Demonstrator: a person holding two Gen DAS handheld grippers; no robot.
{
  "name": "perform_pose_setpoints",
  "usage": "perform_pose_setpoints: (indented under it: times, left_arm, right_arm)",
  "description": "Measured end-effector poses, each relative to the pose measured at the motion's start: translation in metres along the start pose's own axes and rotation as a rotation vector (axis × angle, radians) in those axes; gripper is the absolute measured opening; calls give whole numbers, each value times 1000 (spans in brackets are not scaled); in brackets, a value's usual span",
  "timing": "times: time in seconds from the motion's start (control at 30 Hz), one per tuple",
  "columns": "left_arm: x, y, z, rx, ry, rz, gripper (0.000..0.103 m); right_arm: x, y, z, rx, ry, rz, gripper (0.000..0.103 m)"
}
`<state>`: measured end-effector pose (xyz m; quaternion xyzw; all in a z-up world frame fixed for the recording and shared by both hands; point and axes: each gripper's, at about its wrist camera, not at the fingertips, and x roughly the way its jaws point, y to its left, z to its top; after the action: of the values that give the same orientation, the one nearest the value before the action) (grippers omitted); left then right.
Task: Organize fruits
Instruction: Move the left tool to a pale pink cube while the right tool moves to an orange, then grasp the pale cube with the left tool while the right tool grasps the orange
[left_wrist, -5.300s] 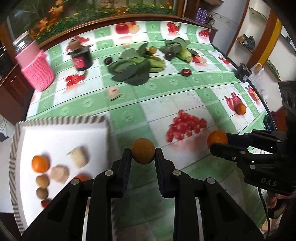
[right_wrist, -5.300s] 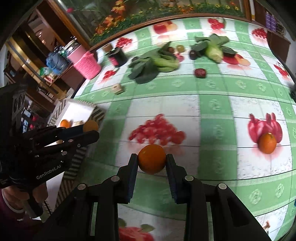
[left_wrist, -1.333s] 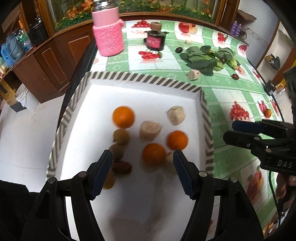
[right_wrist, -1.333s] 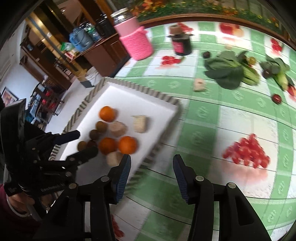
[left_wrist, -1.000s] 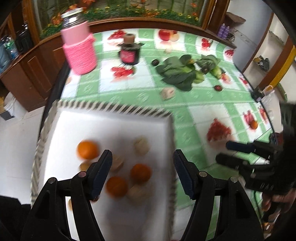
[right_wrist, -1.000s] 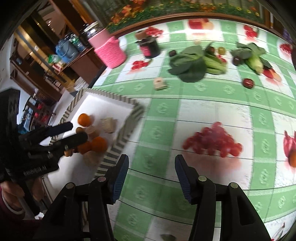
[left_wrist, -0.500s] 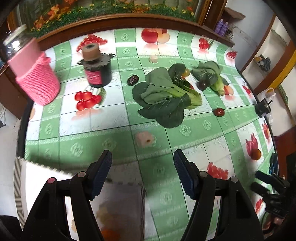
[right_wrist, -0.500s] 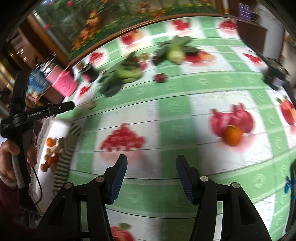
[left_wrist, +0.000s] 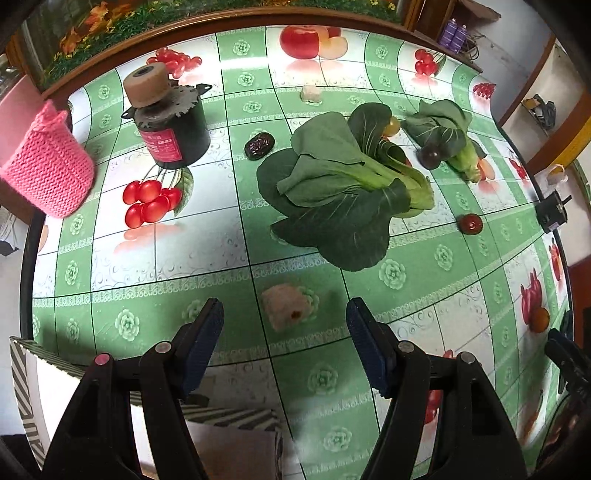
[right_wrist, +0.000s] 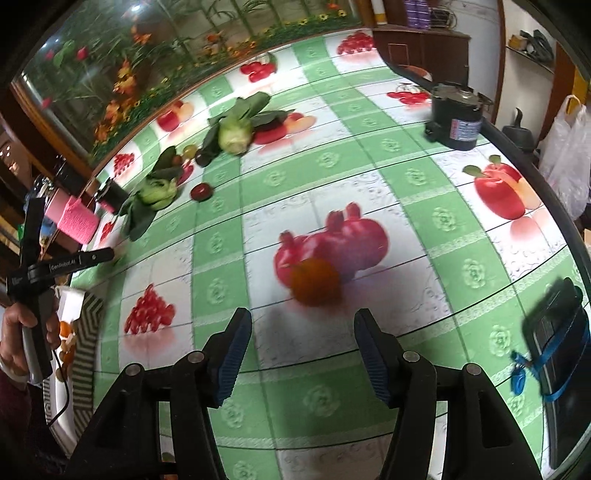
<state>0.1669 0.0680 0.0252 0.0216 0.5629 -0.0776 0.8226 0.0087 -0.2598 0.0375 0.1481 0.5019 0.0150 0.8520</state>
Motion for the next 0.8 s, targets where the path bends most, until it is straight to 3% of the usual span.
perform_pose_setpoints:
  times: [0.33,0.4,0.43,0.5,0.53,0.8]
  left_arm:
    - [11,-6,2,0,19,12,68]
    - [12,-6,1,1,20,8,61]
    - [12,-6,1,3,21,11,52]
    - [12,-5,0,5,13,19,34]
    - [12,-5,0,7,9,18,23]
    - [-6,-1,-6,7,-20,-13,23]
  right_arm:
    - [18,-1,13,-25,0,0,65]
    - [26,2,15,-39,14,-13,63]
    - [27,4,15,-58,-1,-17,61]
    - [29,6,17,-74,1,-25,32]
    - [30,5,18,-73,6,-20,33]
    - [19,14,9,-70,15,26,32]
